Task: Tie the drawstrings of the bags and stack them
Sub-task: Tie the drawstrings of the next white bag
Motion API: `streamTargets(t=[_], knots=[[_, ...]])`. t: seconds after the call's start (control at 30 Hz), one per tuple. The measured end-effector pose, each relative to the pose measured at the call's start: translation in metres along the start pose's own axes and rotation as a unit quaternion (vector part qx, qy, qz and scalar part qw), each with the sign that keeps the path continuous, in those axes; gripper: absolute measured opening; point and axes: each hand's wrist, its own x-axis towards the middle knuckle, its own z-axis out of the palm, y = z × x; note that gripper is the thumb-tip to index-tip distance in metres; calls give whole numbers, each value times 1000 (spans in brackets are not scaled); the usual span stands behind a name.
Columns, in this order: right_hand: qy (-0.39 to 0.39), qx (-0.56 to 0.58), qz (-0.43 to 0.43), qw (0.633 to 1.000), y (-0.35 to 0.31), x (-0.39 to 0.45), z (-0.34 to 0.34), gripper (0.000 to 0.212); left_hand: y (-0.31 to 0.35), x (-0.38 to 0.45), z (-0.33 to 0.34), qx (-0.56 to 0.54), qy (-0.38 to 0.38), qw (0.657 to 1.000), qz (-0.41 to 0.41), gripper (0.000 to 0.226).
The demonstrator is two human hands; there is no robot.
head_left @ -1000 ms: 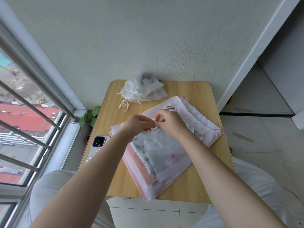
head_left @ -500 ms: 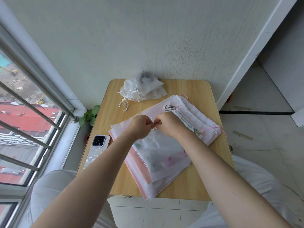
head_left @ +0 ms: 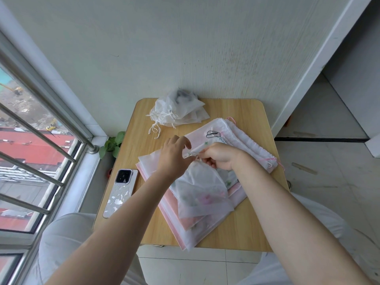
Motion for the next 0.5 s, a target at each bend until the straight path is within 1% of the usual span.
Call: streamTargets(t=[0.07,0.13,0.17,0.23,0.3,0.37,0.5], knots=[[-3,10,9,1000,0,1,-1,19,3,-1,-3,-6,4,1000,1,25],[-4,9,11,1000,0,1,-1,21,6,-1,-6,-10,-19,1000,-2,12],[-4,7,12,1000,0,2,-1,21,6,-1,-7,-9,-32,999,-6,8],[-2,1,17,1000,-1,3,0,22,8,-1,-8,-14,-56,998,-15,13],[2,0,25,1000,0,5,-1,21,9,1,-8,-30,-71,997,-31,11],[3,7,32,999,0,4,0,19,11,2,-8,-29,-70,996,-46,9],[10,14,25,1000,0,3,1,14,15,7,-7,4,-75,995,-63,19]])
